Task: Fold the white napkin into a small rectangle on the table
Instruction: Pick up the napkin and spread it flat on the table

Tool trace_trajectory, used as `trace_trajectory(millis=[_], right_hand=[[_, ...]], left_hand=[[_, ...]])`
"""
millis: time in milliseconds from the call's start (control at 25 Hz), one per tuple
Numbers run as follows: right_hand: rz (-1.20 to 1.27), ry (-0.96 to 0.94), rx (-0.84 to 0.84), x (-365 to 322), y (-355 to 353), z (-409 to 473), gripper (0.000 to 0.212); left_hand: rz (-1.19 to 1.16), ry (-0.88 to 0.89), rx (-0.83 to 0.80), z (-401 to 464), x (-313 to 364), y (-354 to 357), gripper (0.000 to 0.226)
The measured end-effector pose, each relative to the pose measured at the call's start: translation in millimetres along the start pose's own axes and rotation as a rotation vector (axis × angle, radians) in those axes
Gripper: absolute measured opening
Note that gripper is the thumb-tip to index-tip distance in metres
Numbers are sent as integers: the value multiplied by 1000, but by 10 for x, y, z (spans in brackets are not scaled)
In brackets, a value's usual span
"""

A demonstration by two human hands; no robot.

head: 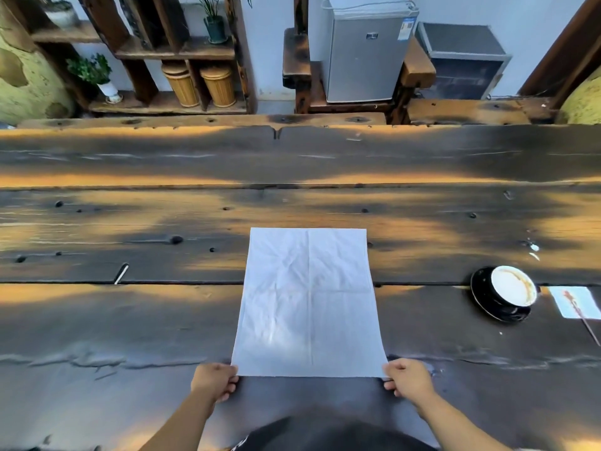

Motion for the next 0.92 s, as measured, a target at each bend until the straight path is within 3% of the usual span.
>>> trace_trajectory(millis=[200, 360, 520, 600, 800, 920], right_hand=[[-147, 10, 41, 25, 17, -128, 19], [-314, 37, 46, 80, 28, -135, 39], [-536, 62, 20, 78, 55, -87, 36], [-616, 31, 87, -23, 37, -82, 41], [-707, -260, 393, -623, 143, 62, 28], [-700, -500, 438, -1209, 427, 242, 36]], left_hand=[[189, 73, 58, 35, -177, -83, 26], [357, 100, 78, 73, -218, -113, 39], [501, 146, 81, 60, -109, -96, 29], [527, 186, 109, 60, 11, -99, 25], [608, 464, 227, 258, 598, 31, 12], [718, 583, 266, 433, 1018, 234, 17]])
Point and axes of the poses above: each hand's wrist, its own z-axis towards the middle knuckle, its own y-axis out of the palm, x = y × z, the point moved 7 cm from there along z, towards the middle knuckle, and after that the axes turned 5 degrees about -z, right-handed, at the moved point
